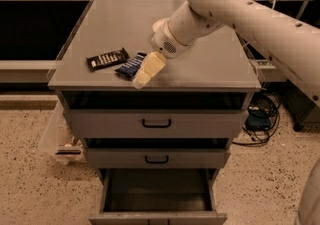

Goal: Place rxbar blueberry into bottom drawer

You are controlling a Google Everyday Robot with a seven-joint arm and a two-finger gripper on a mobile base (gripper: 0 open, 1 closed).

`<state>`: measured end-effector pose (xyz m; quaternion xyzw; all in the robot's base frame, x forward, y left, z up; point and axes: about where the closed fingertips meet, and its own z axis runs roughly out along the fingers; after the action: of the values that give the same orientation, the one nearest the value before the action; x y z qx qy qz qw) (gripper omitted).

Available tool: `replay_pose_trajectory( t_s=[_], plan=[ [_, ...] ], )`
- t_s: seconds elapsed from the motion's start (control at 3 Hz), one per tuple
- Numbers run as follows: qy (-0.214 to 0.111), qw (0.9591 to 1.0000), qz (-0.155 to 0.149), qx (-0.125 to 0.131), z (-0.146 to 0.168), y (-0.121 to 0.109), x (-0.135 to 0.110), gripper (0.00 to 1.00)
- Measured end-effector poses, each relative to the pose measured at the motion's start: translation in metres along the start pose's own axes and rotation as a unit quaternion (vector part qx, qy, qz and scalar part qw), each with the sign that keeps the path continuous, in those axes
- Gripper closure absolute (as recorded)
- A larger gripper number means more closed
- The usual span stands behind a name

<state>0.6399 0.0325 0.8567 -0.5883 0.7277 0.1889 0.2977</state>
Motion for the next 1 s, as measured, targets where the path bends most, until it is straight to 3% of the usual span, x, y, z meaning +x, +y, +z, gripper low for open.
replay_pose_trajectory(
  t_s=[0.33, 0.67, 1.0],
  plan=[
    [-0.002, 0.9991, 0.020, 0.037, -0.012, -0.011, 0.009, 0.00],
    [0.000, 0.9994, 0.016, 0.030, -0.005, -0.008, 0.007, 0.00],
    [0.006, 0.9999, 0.012, 0.006, 0.015, -0.003, 0.003, 0.00]
  ],
)
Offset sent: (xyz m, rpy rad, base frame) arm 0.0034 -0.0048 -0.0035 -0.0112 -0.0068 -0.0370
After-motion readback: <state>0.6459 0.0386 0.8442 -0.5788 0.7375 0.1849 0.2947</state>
